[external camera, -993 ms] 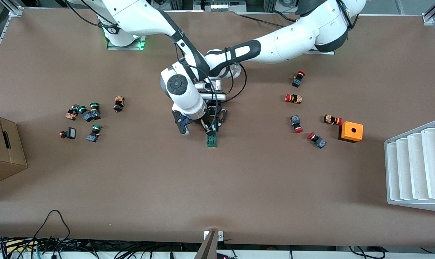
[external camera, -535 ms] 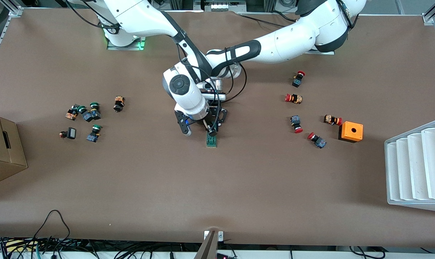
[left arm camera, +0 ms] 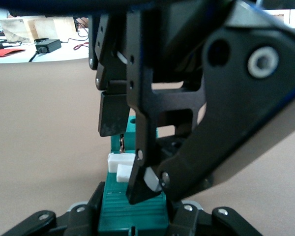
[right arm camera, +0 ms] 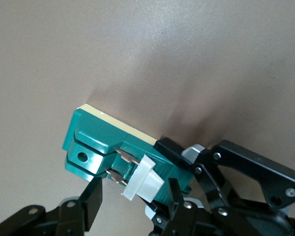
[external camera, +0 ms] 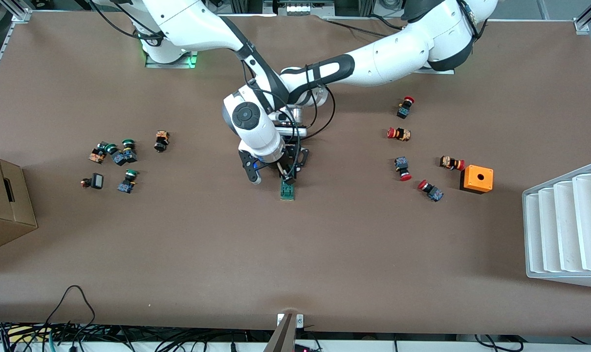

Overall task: Close load switch with both arms
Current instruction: 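Grasp the white lever of the switch with the right gripper, then push the white lever down into the switch with the right gripper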

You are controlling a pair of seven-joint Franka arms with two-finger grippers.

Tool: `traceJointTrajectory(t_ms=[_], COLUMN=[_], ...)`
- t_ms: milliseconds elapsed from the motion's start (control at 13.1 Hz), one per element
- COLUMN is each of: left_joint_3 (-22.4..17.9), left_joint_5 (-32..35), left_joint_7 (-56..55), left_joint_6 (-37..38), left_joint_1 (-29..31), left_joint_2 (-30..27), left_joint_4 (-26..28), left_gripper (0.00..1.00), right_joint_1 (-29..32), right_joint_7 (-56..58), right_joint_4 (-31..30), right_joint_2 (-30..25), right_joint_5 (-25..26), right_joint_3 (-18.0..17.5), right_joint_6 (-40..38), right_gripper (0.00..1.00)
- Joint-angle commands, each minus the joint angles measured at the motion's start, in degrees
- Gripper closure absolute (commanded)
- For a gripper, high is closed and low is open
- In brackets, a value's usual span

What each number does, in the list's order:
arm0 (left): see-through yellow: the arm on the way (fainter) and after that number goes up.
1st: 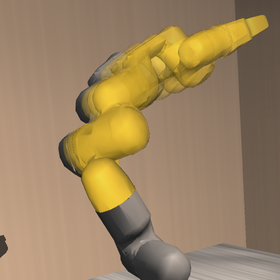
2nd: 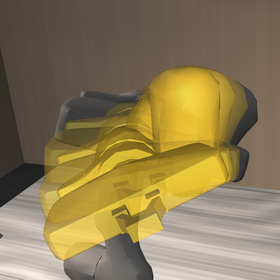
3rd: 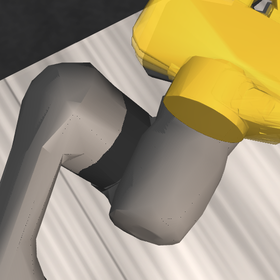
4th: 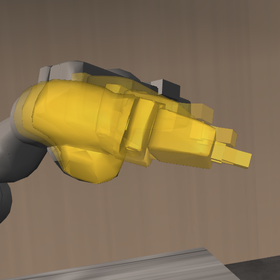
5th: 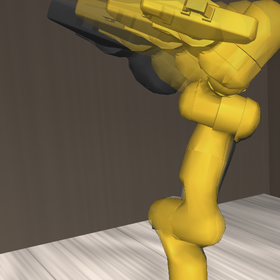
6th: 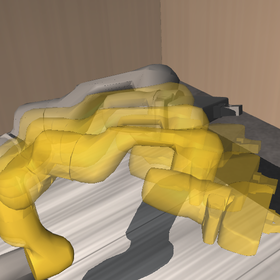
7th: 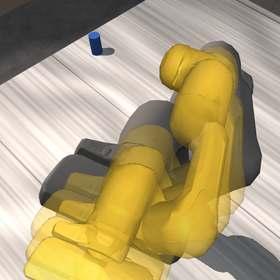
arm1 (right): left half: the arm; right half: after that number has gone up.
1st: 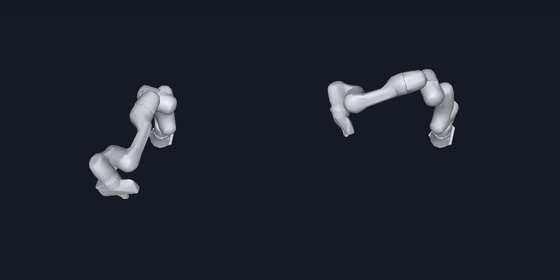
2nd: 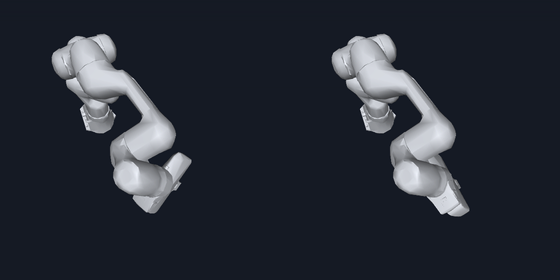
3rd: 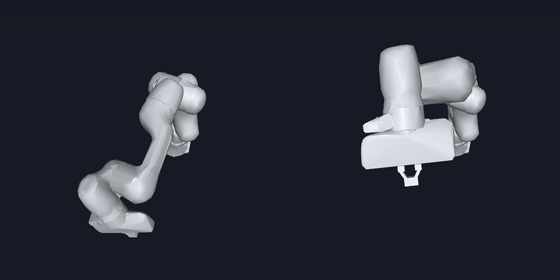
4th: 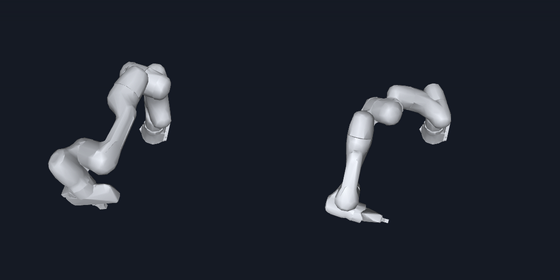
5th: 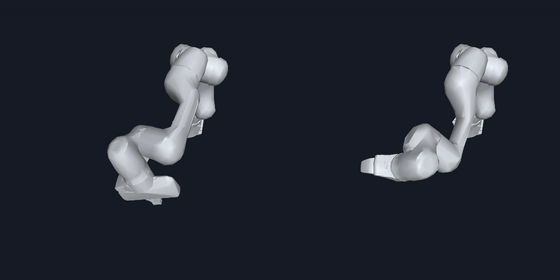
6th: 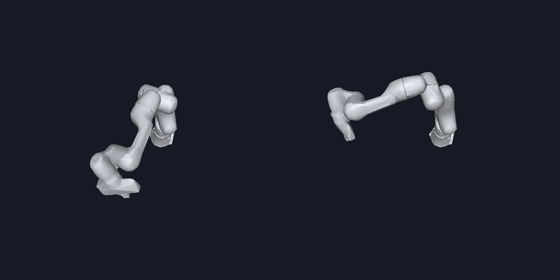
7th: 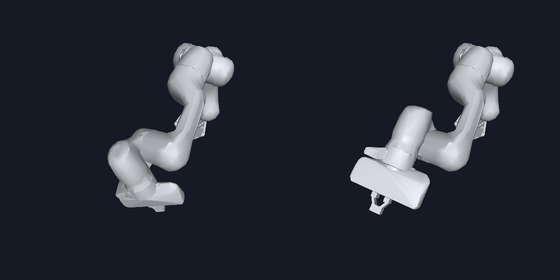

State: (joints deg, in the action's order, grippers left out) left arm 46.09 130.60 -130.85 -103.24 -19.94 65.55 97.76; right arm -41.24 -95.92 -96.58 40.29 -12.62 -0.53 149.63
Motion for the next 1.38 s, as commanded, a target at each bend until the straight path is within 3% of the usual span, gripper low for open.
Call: traceJointTrajectory(t_ms=[0,306,611,1299], left_joint_3=[-0.21,-0.21,-0.21,-0.30], left_joint_5=[1.06,1.06,1.06,1.06], left_joint_7=[-0.90,-0.90,-0.90,-0.90], left_joint_6=[-0.82,-0.82,-0.82,-0.91], left_joint_1=[0.07,0.07,0.07,0.07], left_joint_2=[2.30,2.30,2.30,2.39], left_joint_4=[-1.44,-1.44,-1.44,-1.44], left_gripper=[0.97,0.97,0.97,0.97], right_joint_1=[-0.77,-0.77,-0.51,0.72], right_joint_7=[-0.33,-0.15,-0.32,-0.41], right_joint_4=[1.31,2.36,4.99,8.33], right_joint_2=[1.28,1.55,1.37,1.37], right_joint_5=[-0.03,0.58,0.49,0.05], right_joint_3=[0.61,0.79,0.97,0.97], right_joint_6=[0.32,0.32,-1.61,-4.77], right_gripper=[0.44,0.57,0.63,0.67])
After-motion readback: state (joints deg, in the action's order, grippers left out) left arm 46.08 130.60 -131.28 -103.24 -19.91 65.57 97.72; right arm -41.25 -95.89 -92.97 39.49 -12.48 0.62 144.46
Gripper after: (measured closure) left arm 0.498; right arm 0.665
